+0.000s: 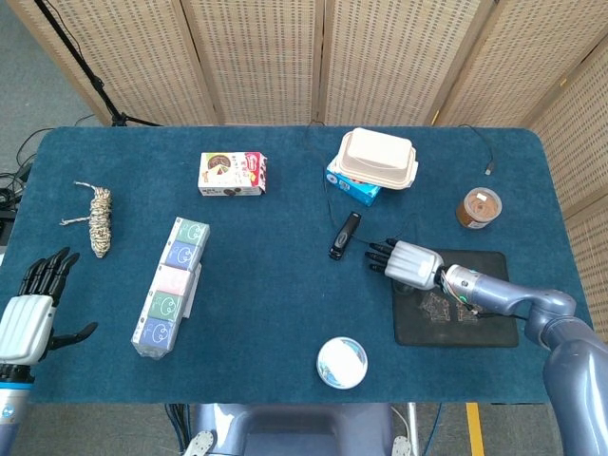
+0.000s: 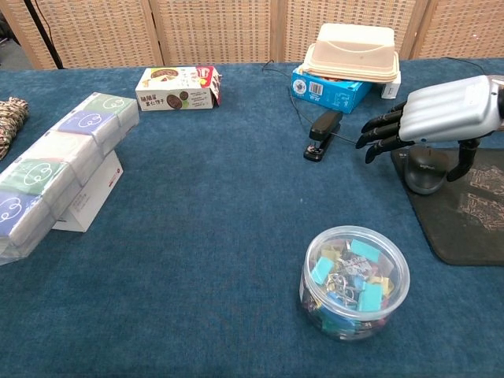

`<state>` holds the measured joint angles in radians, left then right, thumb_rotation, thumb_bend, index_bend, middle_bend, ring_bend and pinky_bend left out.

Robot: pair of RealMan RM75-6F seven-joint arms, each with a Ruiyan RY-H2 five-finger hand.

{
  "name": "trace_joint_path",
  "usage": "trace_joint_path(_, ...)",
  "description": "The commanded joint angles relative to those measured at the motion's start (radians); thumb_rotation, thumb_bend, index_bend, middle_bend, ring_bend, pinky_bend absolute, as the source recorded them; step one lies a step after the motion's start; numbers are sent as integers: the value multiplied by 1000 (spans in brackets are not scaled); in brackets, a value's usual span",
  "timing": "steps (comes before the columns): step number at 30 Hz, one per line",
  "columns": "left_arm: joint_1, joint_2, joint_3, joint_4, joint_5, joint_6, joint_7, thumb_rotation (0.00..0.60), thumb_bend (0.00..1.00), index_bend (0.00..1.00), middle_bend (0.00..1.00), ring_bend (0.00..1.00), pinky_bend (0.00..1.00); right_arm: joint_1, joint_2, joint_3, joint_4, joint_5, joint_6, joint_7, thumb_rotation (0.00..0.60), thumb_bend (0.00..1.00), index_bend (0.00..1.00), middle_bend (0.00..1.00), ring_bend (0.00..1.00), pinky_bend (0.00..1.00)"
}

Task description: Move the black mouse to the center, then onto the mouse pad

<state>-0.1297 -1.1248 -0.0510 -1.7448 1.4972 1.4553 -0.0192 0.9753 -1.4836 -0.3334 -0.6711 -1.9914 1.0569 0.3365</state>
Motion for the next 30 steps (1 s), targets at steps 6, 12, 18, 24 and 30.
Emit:
trace_joint_path(6,-1,0,0,0,-1,-2,1,600,131,0,0,0,0,1,22,4,-29,8,1,-30,600,0,123,35,0,50)
trace_joint_path(12,-2,1,3,-2,4,-2,0,600,131,0,0,0,0,9,63,10,-65,14,-1,-60,600,0,114,22,0,50)
trace_joint_path(18,-1,5,8,-6,14,-2,-6,600,131,0,0,0,0,15,130,10,-134,10,19,-104,600,0,94,13,0,50)
trace_joint_path(24,5,21,19,-12,31,5,-27,600,130,0,0,0,0,-6,261,53,-291,53,91,-178,600,0,54,0,0,19)
trace_joint_path(30,22,41,32,-20,43,23,-27,600,131,0,0,0,0,-98,429,110,-533,194,131,-280,600,0,0,0,0,0)
